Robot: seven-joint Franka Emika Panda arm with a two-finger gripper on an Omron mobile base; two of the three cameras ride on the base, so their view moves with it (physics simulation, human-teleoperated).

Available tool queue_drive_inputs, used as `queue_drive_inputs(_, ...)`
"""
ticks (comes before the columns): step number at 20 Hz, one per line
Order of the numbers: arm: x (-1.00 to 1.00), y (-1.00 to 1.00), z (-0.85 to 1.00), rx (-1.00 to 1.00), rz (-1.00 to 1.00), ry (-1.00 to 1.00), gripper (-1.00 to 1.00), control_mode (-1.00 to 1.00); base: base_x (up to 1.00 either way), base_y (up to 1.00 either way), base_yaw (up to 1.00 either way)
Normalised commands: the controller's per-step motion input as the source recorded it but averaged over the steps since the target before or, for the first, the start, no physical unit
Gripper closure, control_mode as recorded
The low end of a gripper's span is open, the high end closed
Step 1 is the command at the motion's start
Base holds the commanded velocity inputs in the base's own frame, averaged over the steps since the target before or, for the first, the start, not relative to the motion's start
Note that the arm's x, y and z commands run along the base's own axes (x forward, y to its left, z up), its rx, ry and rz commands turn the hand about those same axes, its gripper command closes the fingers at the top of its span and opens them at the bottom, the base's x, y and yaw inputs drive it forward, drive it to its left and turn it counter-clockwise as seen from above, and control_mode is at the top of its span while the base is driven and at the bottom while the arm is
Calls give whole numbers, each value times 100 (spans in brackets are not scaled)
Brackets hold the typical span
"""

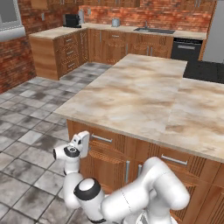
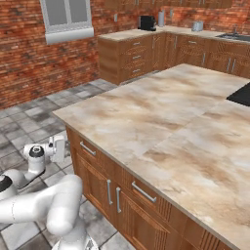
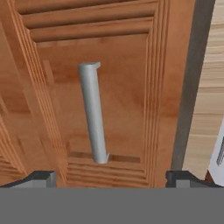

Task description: Take a straw from the drawer in front and place it inside the glass cup on the dining counter.

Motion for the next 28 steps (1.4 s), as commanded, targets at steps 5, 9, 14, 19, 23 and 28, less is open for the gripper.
queue_drive_inputs(5, 30, -5, -26, -1, 0, 0, -100, -100, 0, 0, 0)
queue_drive_inputs(9, 28, -8, -30, -3, 0, 0, -100, -100, 0, 0, 0)
queue_drive_inputs(14, 25, -8, -33, -4, 0, -1, -100, -100, 0, 0, 0)
queue_drive_inputs(19, 20, -3, -45, -9, 0, -8, -100, -100, 0, 0, 0)
queue_drive_inputs(23, 12, -3, -47, -13, 0, -13, -100, -100, 0, 0, 0)
queue_drive_inputs(28, 7, -7, -47, -14, 0, -12, -100, -100, 0, 0, 0)
